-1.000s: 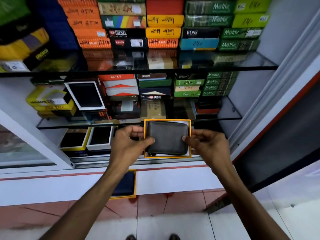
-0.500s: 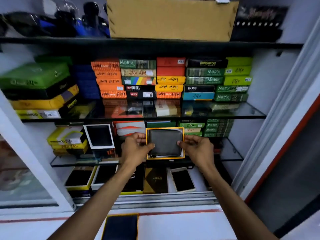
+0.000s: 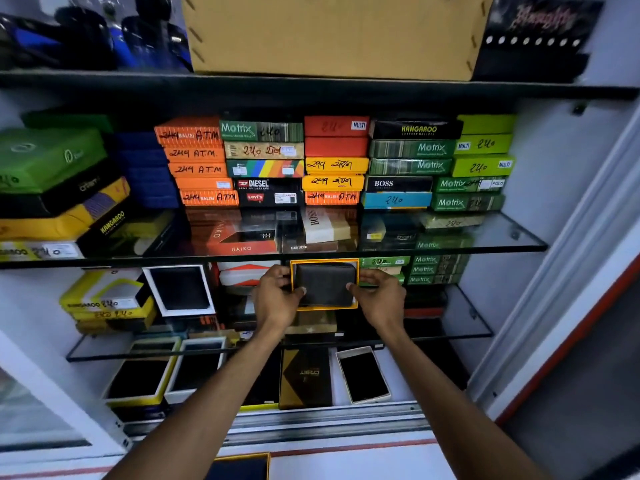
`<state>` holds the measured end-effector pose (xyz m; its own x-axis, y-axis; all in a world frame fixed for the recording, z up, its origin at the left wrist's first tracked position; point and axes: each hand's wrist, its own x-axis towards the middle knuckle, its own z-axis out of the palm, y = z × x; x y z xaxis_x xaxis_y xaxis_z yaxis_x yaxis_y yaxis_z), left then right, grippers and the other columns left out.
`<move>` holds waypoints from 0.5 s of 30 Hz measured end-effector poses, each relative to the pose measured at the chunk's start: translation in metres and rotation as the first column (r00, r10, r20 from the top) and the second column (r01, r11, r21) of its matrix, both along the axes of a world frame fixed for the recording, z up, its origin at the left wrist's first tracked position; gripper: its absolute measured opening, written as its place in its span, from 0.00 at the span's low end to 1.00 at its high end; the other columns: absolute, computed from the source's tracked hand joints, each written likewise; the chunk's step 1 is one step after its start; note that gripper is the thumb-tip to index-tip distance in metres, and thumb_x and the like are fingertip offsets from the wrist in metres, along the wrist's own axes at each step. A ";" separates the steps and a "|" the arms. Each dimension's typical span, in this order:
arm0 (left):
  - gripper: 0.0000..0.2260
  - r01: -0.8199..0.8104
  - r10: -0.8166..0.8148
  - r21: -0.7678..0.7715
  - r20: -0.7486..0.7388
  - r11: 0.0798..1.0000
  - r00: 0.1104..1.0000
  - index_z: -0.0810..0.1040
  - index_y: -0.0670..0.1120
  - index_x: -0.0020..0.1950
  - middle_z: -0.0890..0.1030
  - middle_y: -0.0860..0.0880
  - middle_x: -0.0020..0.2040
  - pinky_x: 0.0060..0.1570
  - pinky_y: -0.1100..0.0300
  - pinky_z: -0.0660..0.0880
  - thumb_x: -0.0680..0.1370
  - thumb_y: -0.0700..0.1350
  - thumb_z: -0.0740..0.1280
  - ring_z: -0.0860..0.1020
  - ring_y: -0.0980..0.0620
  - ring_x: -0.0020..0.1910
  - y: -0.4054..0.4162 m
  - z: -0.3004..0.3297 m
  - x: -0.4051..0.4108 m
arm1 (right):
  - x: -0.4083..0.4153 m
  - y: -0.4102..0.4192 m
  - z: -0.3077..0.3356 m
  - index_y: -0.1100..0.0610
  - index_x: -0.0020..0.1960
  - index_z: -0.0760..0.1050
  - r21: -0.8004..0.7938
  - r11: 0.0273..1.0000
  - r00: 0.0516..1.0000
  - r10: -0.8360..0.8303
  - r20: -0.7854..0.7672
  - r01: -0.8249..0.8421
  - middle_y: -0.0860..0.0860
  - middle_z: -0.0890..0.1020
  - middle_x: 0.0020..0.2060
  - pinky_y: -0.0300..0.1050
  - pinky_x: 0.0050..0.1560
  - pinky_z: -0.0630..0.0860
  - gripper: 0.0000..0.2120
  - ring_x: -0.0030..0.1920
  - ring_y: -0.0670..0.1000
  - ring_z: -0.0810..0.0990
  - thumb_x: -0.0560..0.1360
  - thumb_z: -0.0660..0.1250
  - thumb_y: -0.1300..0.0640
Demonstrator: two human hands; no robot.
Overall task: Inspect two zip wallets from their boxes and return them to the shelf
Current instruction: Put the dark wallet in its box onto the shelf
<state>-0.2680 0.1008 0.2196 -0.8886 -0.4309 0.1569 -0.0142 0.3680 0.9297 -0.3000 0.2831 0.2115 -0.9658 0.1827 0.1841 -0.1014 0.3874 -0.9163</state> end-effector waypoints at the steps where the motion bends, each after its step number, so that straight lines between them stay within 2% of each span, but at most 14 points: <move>1: 0.17 0.002 -0.002 -0.004 0.000 1.000 1.000 0.79 0.45 0.56 0.82 0.50 0.47 0.40 0.70 0.74 0.70 0.36 0.76 0.81 0.53 0.47 0.000 -0.002 -0.003 | -0.002 0.000 -0.002 0.61 0.56 0.82 0.005 1.000 1.000 -0.005 -0.005 0.005 0.50 0.84 0.47 0.16 0.33 0.68 0.15 0.39 0.42 0.80 0.70 0.77 0.60; 3: 0.17 0.014 -0.014 0.004 -0.001 1.000 1.000 0.79 0.44 0.57 0.83 0.48 0.49 0.43 0.66 0.77 0.70 0.36 0.76 0.82 0.52 0.48 -0.001 -0.006 -0.009 | -0.007 0.000 -0.006 0.60 0.55 0.82 0.012 1.000 1.000 -0.009 -0.011 0.009 0.51 0.85 0.48 0.16 0.34 0.69 0.15 0.41 0.44 0.81 0.70 0.77 0.59; 8: 0.19 0.005 -0.005 -0.018 -0.008 1.000 1.000 0.79 0.44 0.59 0.84 0.47 0.52 0.50 0.56 0.82 0.70 0.38 0.76 0.83 0.51 0.50 -0.002 -0.010 -0.017 | -0.015 0.001 -0.011 0.59 0.56 0.81 -0.010 1.000 1.000 0.015 -0.004 -0.015 0.50 0.84 0.47 0.20 0.33 0.73 0.15 0.36 0.40 0.80 0.70 0.77 0.60; 12: 0.20 0.024 -0.024 -0.009 0.002 1.000 1.000 0.77 0.45 0.61 0.84 0.47 0.54 0.48 0.59 0.81 0.70 0.38 0.76 0.83 0.50 0.50 -0.004 -0.014 -0.019 | -0.018 0.003 -0.015 0.58 0.57 0.80 -0.025 0.999 1.000 0.023 -0.018 -0.024 0.52 0.85 0.48 0.23 0.35 0.75 0.16 0.40 0.45 0.84 0.70 0.77 0.59; 15: 0.23 0.032 -0.032 -0.006 0.016 0.999 0.999 0.76 0.45 0.64 0.83 0.48 0.55 0.47 0.61 0.81 0.70 0.40 0.76 0.83 0.52 0.49 -0.005 -0.016 -0.017 | -0.019 0.005 -0.020 0.56 0.57 0.80 -0.004 0.999 0.999 0.041 -0.007 -0.041 0.51 0.86 0.49 0.25 0.36 0.77 0.16 0.38 0.43 0.84 0.70 0.77 0.58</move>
